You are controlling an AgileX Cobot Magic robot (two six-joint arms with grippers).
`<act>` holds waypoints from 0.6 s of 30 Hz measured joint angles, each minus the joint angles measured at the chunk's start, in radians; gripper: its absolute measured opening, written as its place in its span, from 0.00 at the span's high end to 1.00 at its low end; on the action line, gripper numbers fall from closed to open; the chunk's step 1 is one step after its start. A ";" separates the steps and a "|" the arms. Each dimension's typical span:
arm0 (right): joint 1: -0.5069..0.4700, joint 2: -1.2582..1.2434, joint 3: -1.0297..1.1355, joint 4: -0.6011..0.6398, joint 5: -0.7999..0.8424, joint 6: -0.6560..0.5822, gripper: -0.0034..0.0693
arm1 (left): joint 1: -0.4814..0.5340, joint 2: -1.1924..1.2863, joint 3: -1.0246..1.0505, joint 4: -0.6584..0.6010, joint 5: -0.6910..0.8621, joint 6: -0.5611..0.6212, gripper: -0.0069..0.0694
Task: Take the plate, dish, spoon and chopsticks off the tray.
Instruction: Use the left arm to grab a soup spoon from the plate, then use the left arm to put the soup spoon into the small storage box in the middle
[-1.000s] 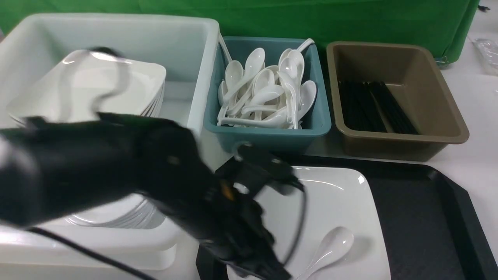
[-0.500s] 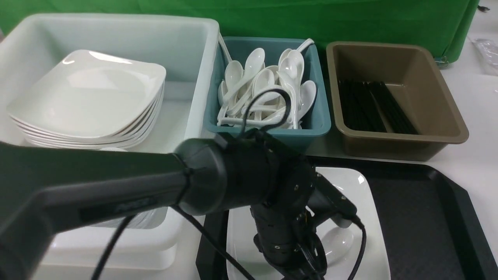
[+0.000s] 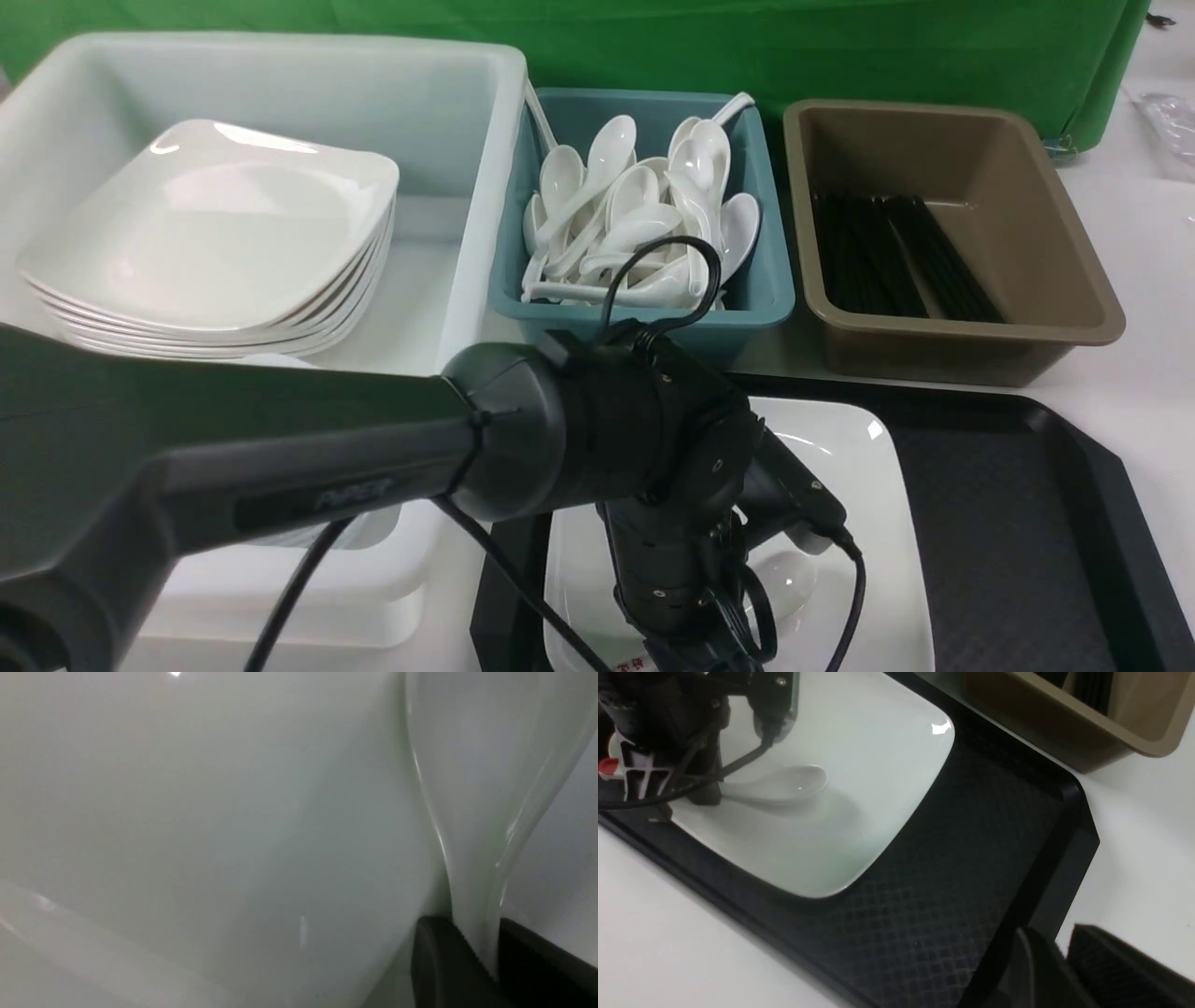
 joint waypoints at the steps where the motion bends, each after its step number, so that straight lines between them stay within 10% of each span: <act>1: 0.000 0.000 0.000 0.000 0.001 0.000 0.76 | 0.000 -0.001 -0.005 0.000 0.006 0.000 0.81; 10: 0.000 0.000 0.000 0.000 0.001 -0.001 0.76 | 0.027 -0.152 -0.191 0.048 0.012 0.000 0.81; 18: 0.000 0.000 0.000 0.000 0.001 0.010 0.76 | 0.281 -0.061 -0.373 0.022 -0.308 -0.002 0.81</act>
